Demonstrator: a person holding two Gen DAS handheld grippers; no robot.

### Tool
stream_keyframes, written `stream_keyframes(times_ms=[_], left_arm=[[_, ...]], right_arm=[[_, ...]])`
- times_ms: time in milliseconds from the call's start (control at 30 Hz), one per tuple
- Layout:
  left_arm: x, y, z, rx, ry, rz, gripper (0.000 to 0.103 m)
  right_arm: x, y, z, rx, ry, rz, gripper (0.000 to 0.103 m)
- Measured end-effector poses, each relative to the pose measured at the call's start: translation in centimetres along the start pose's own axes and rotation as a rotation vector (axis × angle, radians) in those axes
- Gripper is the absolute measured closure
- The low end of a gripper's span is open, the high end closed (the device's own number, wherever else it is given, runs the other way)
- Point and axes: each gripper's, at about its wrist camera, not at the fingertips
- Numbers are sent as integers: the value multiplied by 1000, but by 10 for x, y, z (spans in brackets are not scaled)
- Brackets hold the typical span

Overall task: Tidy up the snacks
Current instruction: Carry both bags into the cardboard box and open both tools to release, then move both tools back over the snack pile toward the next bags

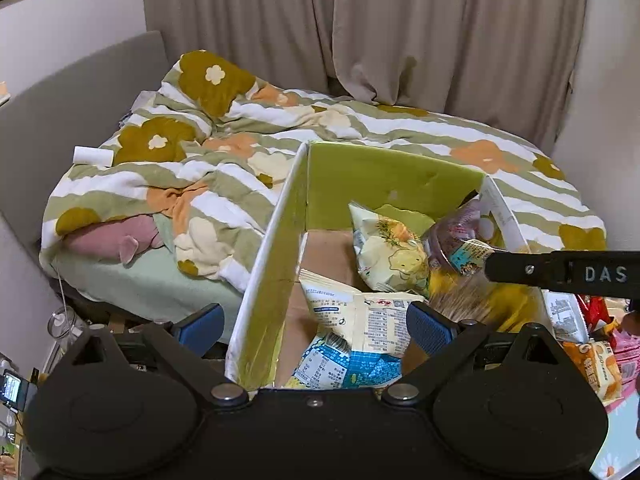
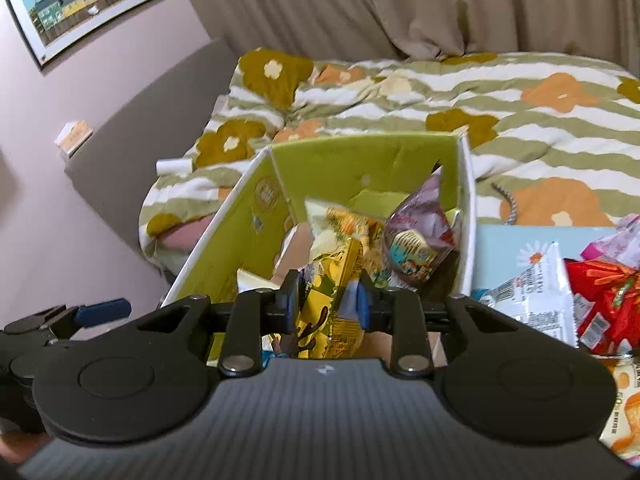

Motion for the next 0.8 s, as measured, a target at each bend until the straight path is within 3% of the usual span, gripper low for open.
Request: stream_keyframes(times_ms=[67,100,367,800], left_arm=[[0,-1,2,-3,4,4,4],[0,-2,4,-6,5,5,4],[0,-2,11,-20,4,31,4],[5,36,3,59,-42,90,4]], right_arm=[[0,-2,1,-4,3,-3,7],[0,-2,2,-2,5,0,0],[-3,8,13,26,49,55,0],[-21,52,11,113,73,100,0]])
Point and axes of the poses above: each gripper's, at about its wrist camera, not at the fingertips, and y roughly against the way its jaws point, x to its right, z to its underside, and after that the axes turned 12 degrees about y, right-handed
